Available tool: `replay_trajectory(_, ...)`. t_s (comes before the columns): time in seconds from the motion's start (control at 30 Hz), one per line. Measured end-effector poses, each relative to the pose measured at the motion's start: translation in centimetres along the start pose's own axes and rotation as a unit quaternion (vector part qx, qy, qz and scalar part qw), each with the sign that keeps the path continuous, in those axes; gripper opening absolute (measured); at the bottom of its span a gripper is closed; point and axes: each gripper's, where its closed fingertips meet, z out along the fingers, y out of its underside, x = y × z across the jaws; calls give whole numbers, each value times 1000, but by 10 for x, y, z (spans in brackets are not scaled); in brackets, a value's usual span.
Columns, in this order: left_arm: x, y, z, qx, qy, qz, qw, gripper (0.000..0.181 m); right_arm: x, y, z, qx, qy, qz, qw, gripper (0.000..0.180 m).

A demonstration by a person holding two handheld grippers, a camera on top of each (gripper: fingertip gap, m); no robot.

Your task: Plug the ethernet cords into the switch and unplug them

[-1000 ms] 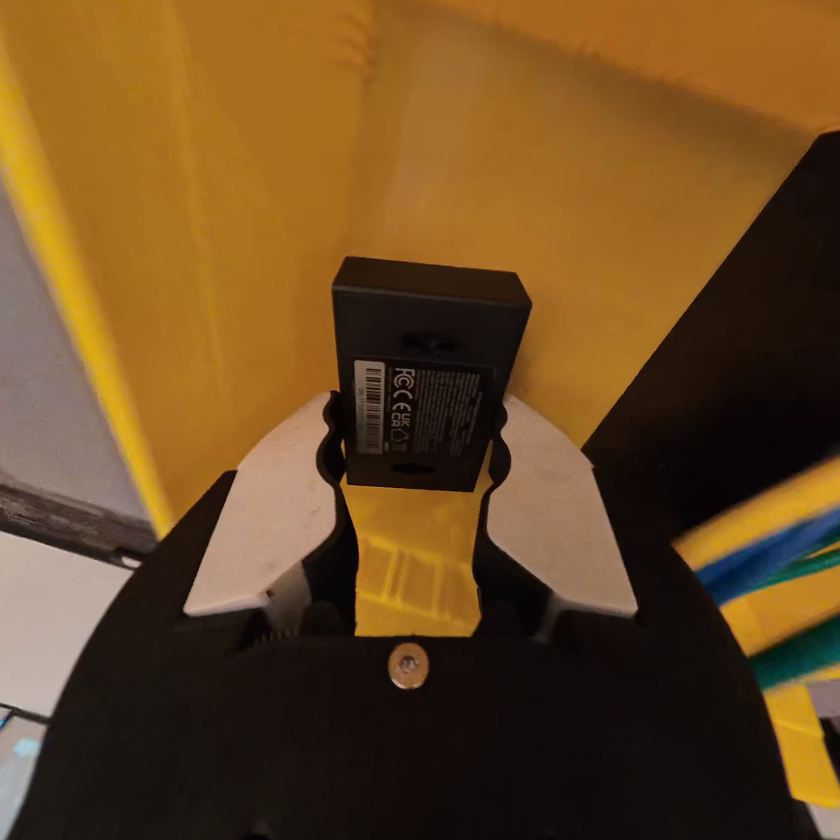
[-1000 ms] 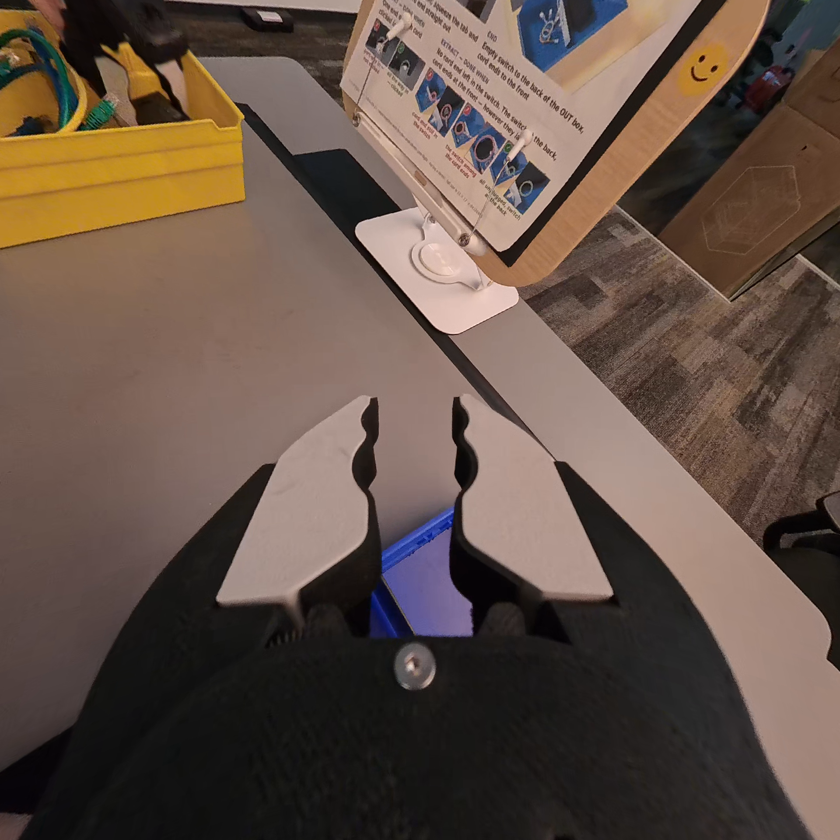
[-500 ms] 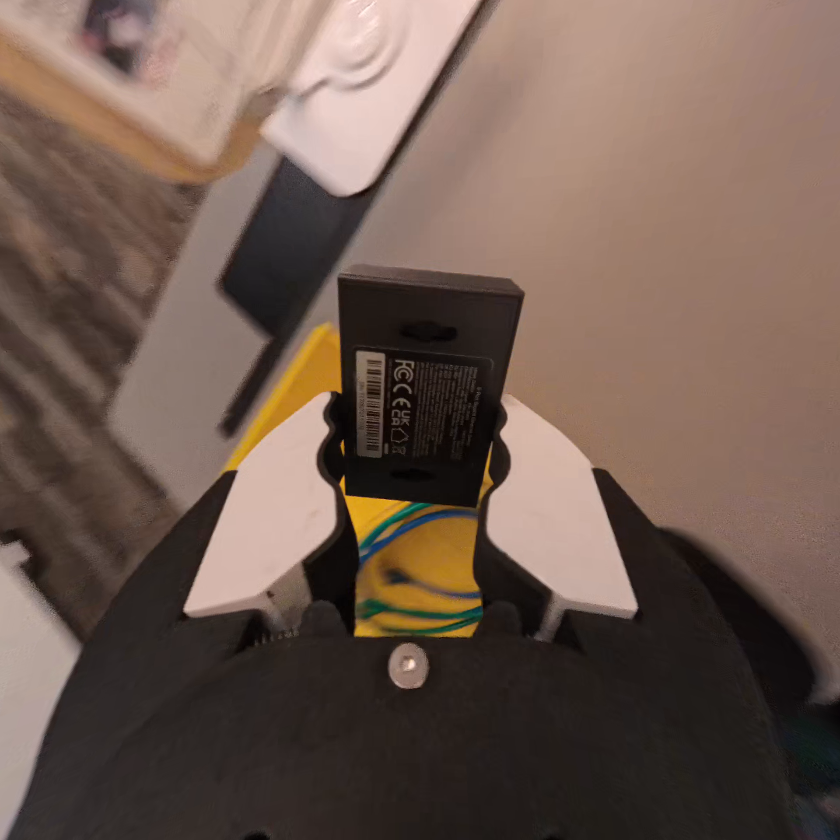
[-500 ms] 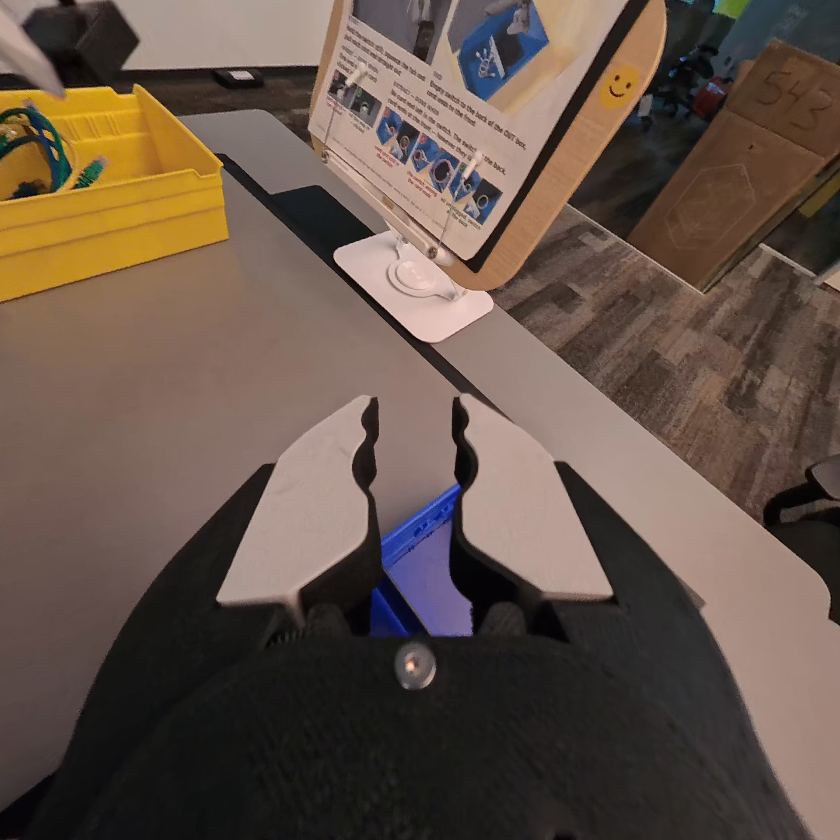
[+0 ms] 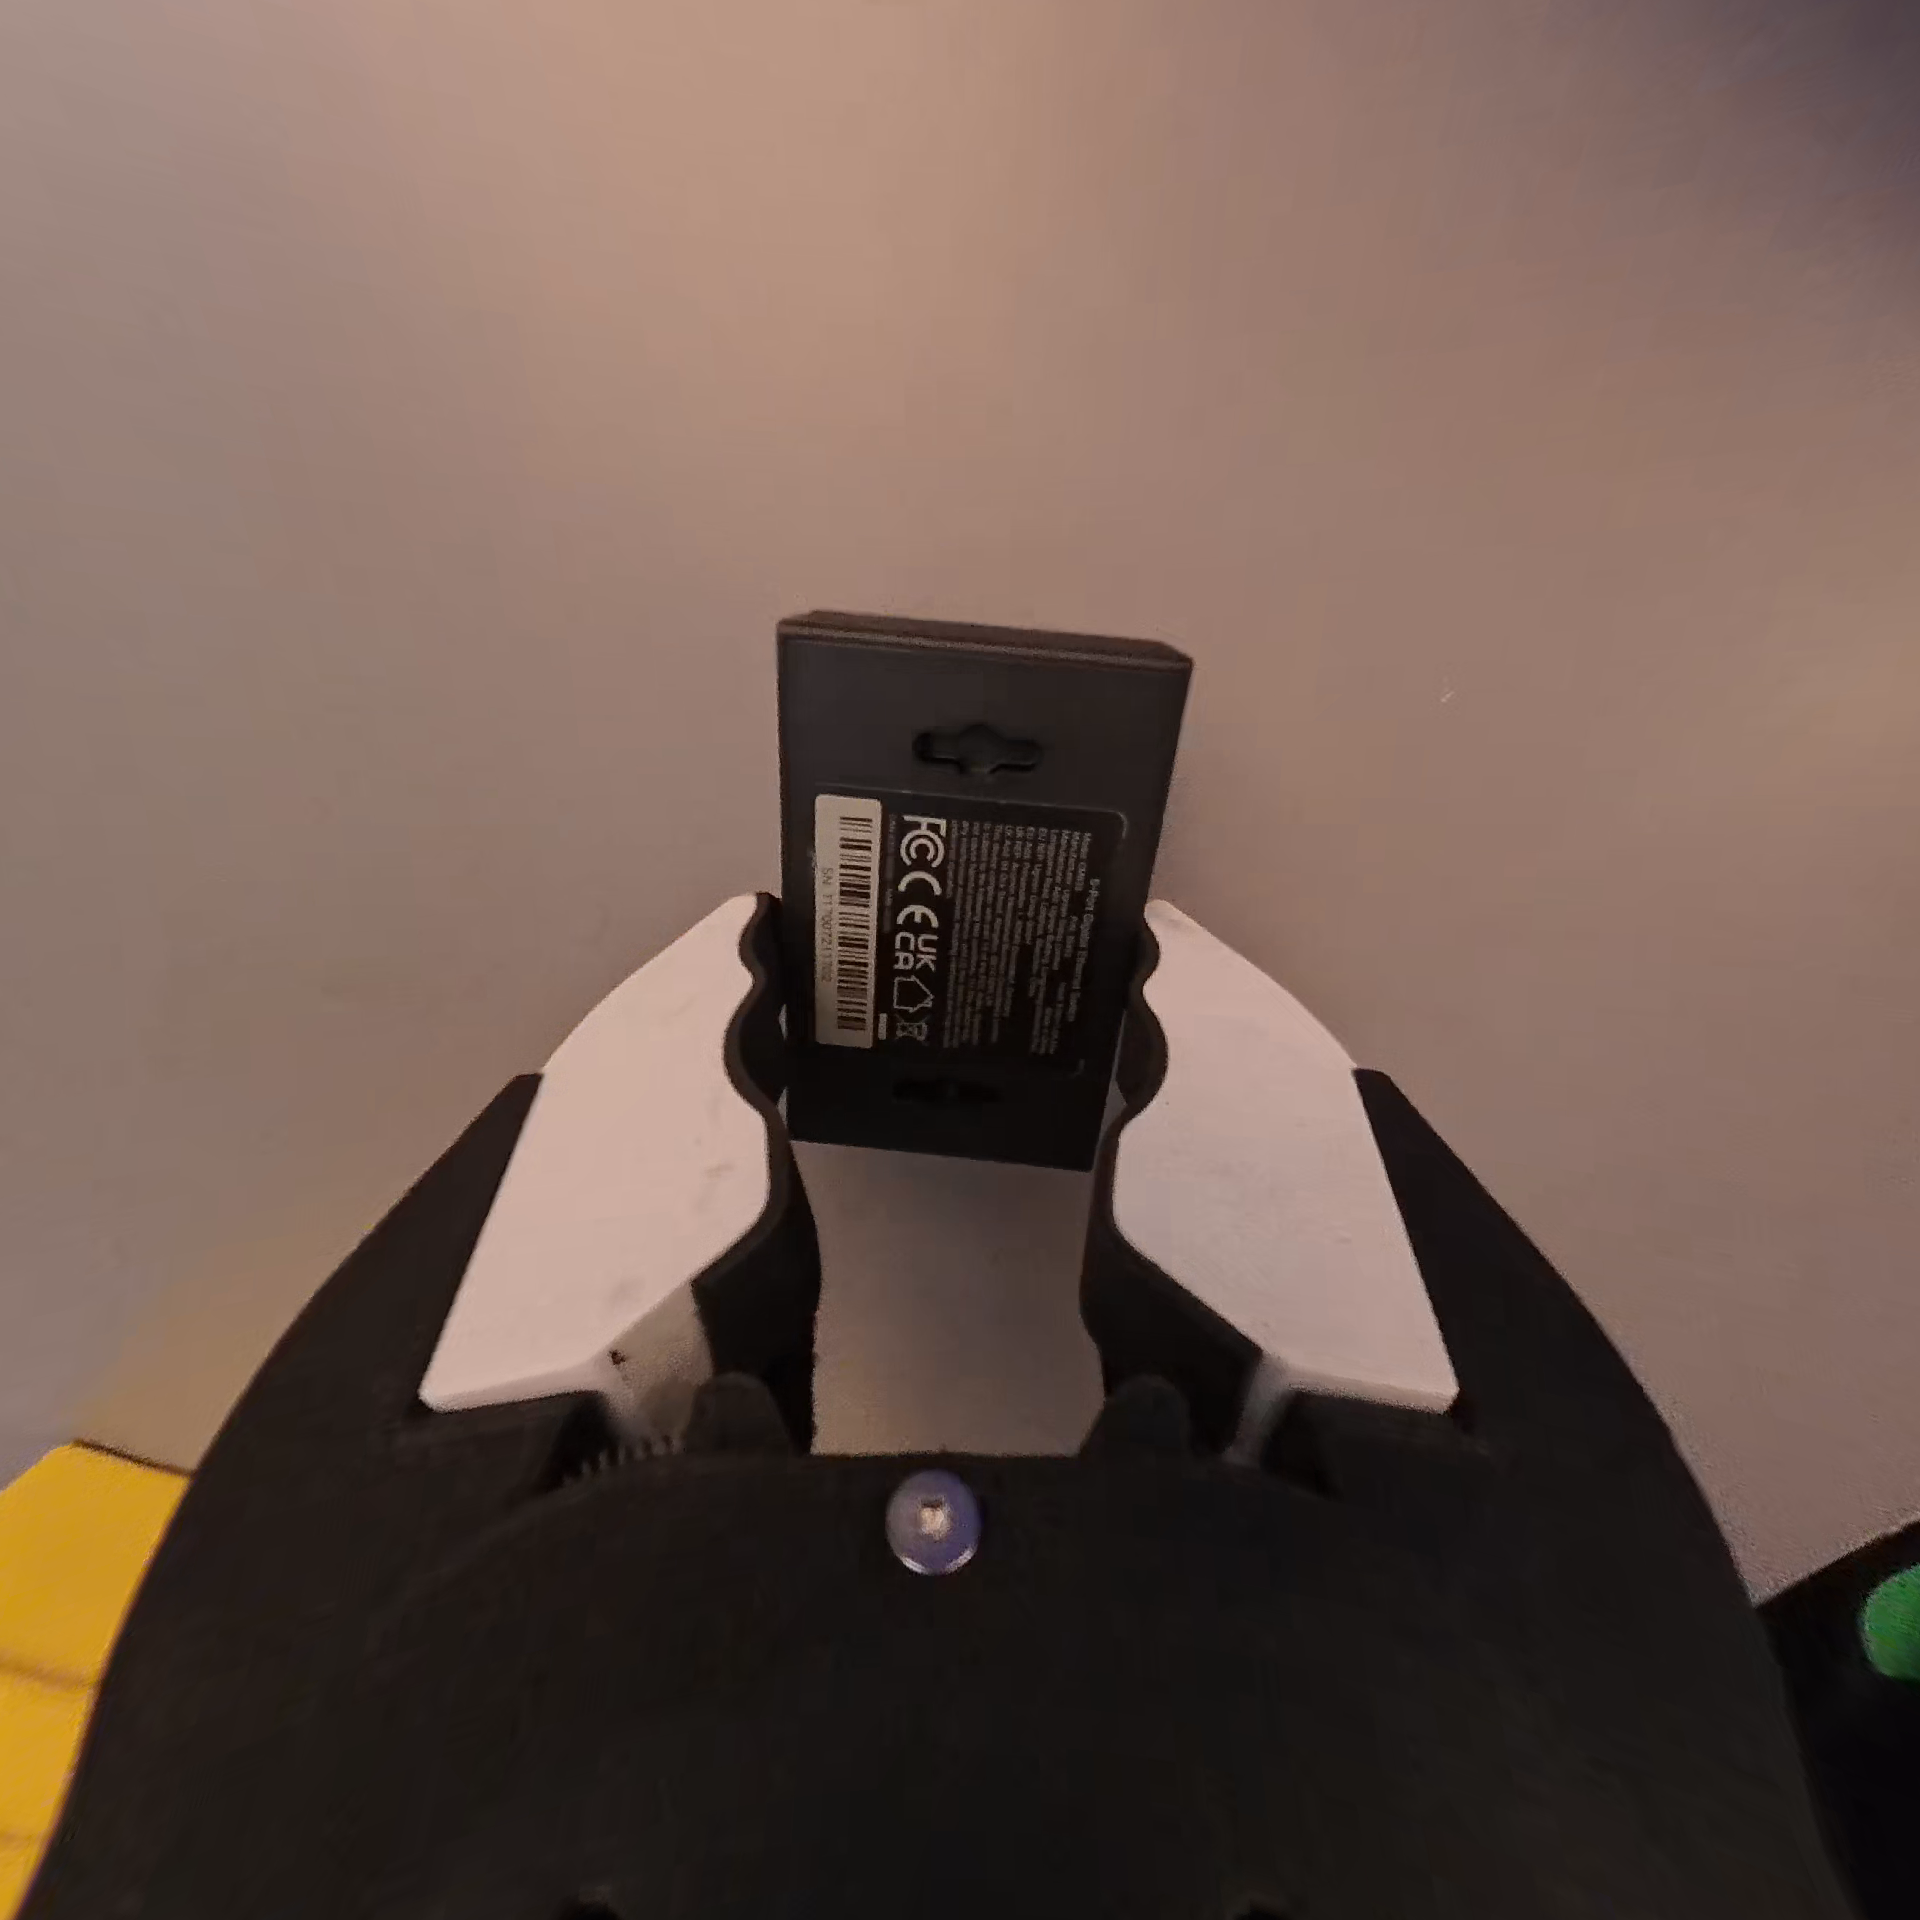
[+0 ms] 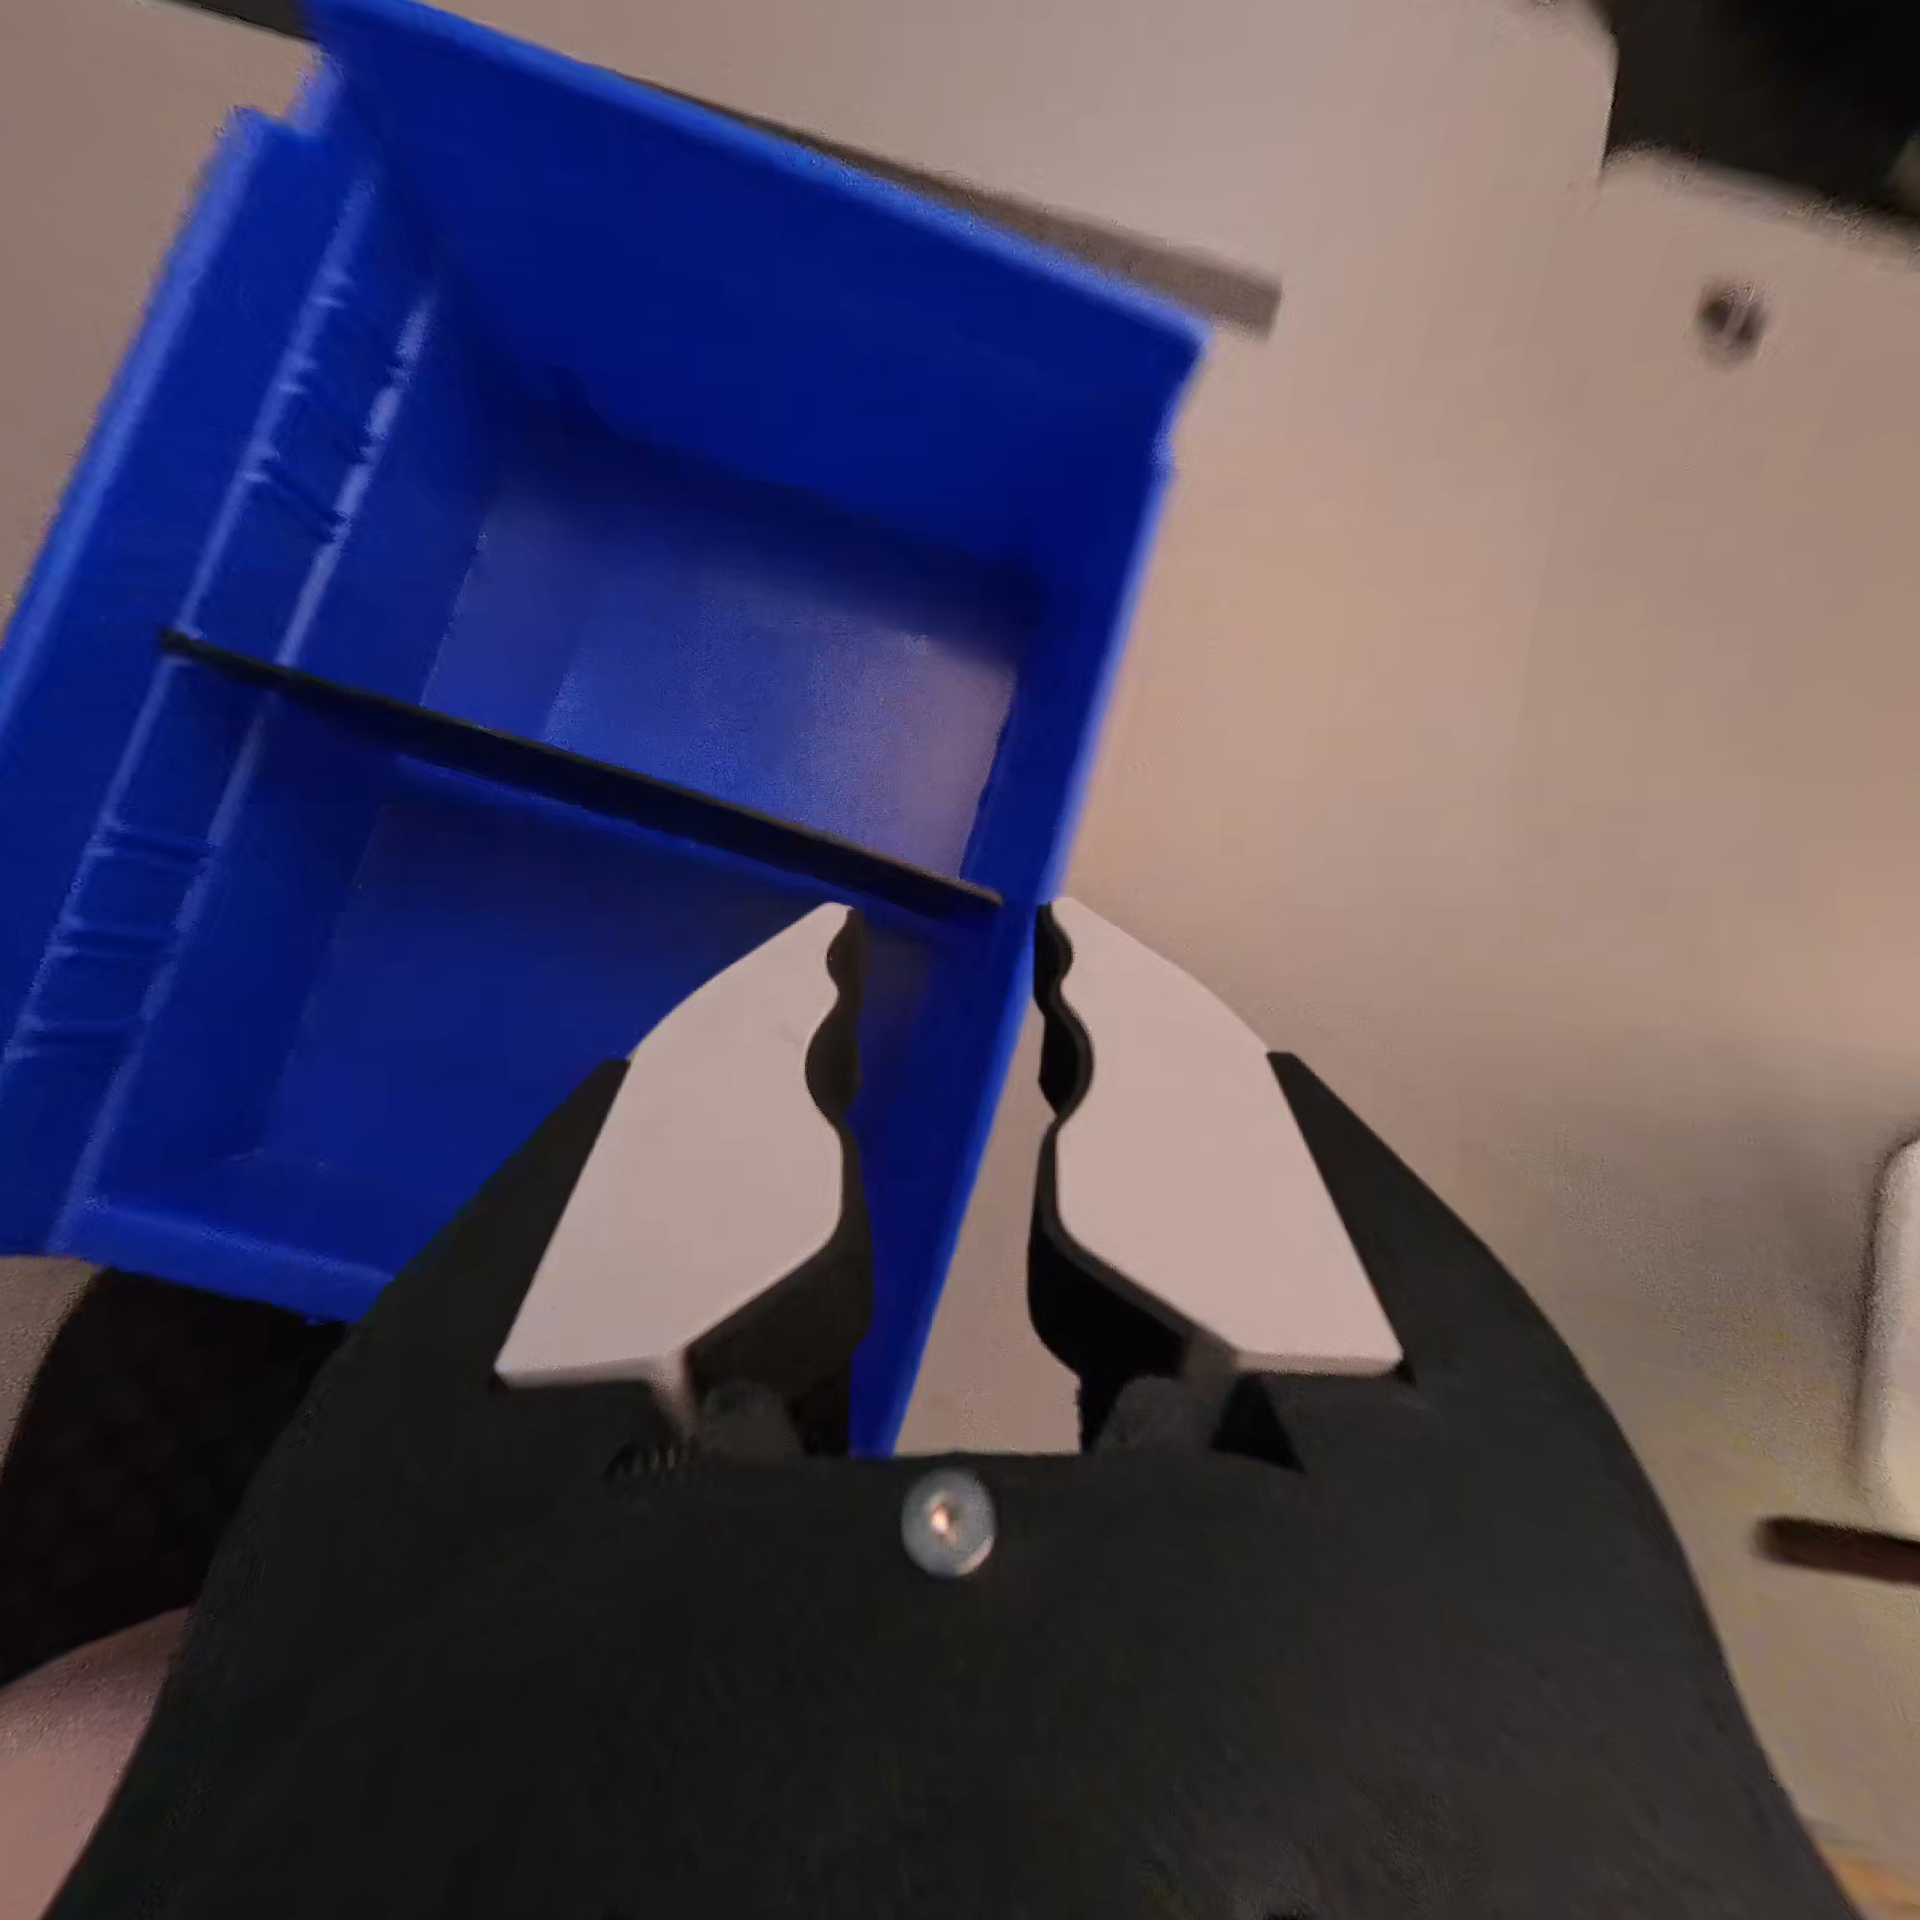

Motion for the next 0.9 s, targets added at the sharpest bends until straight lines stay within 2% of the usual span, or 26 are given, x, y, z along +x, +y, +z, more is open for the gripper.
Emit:
replay_trajectory(0.1,-2,2,5,-32,-8,9,999,61,13,36,15,-45,-68,138,987,30)
replay_trajectory(0.2,-4,0,10,-43,-10,4,999,61,-6,51,23,-71,-155,184,968,22)
replay_trajectory(0.3,-4,-1,16,-45,-1,9,999,62,-3,60,35,-106,-129,180,970,9)
replay_trajectory(0.53,-10,-2,17,-25,12,13,1000,65,6,48,46,-98,-134,299,940,11)
replay_trajectory(0.67,-18,9,15,-28,-1,23,999,75,4,54,40,-104,-136,294,940,12)
replay_trajectory(0.77,-29,20,8,-24,-36,19,999,71,9,48,35,-96,-134,289,943,12)
replay_trajectory(0.9,-22,24,-29,80,-62,-12,995,67,24,22,15,-22,-99,292,951,20)
